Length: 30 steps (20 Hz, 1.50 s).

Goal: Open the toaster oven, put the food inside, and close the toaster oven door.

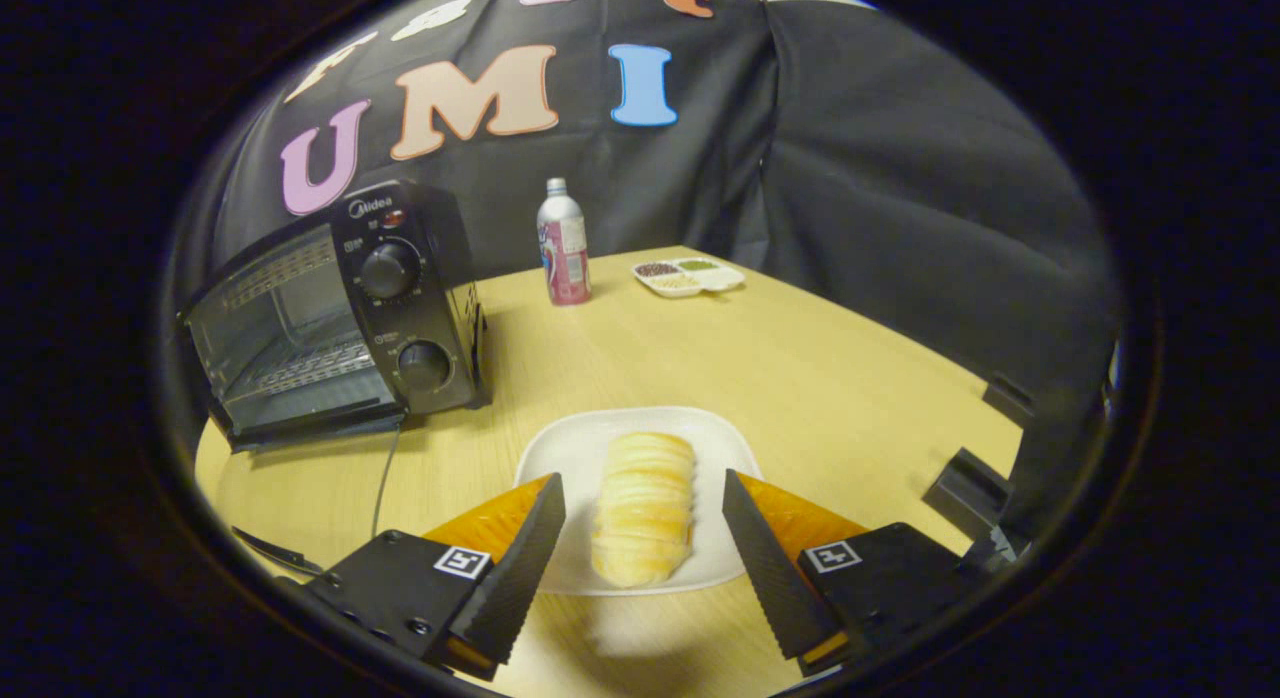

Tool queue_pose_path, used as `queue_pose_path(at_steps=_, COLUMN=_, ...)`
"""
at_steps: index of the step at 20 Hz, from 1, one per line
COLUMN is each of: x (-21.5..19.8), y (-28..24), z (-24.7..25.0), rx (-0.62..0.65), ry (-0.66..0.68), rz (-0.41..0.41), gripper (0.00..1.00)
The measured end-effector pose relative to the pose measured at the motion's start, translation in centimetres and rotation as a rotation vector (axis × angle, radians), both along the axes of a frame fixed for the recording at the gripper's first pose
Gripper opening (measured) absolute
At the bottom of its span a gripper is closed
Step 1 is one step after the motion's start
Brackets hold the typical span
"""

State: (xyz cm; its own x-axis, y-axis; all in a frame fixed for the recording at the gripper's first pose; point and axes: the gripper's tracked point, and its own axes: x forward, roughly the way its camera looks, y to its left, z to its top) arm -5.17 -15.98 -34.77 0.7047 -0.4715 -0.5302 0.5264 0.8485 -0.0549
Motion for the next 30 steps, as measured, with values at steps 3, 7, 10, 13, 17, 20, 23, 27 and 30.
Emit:
queue_pose_path(at_steps=3, x=-0.3, y=-0.2, z=-0.3, rx=-0.007, ry=0.044, rz=0.017, gripper=0.79)
queue_pose_path(at_steps=7, x=-0.6, y=-0.4, z=-0.7, rx=0.025, ry=0.066, rz=0.022, gripper=0.68)
queue_pose_path(at_steps=10, x=-0.6, y=-0.6, z=-0.6, rx=0.021, ry=0.053, rz=0.008, gripper=0.57)
queue_pose_path(at_steps=13, x=-0.6, y=-0.3, z=-0.2, rx=0.030, ry=0.027, rz=0.005, gripper=0.47)
queue_pose_path(at_steps=17, x=-0.5, y=1.6, z=2.7, rx=0.050, ry=-0.055, rz=0.031, gripper=0.47)
queue_pose_path(at_steps=20, x=0.0, y=5.3, z=5.6, rx=0.063, ry=-0.133, rz=0.114, gripper=0.47)
queue_pose_path(at_steps=23, x=1.6, y=10.1, z=7.1, rx=0.071, ry=-0.173, rz=0.212, gripper=0.47)
queue_pose_path(at_steps=27, x=4.8, y=15.6, z=7.4, rx=0.074, ry=-0.179, rz=0.315, gripper=0.47)
queue_pose_path(at_steps=30, x=8.0, y=19.7, z=7.5, rx=0.124, ry=-0.188, rz=0.358, gripper=0.47)
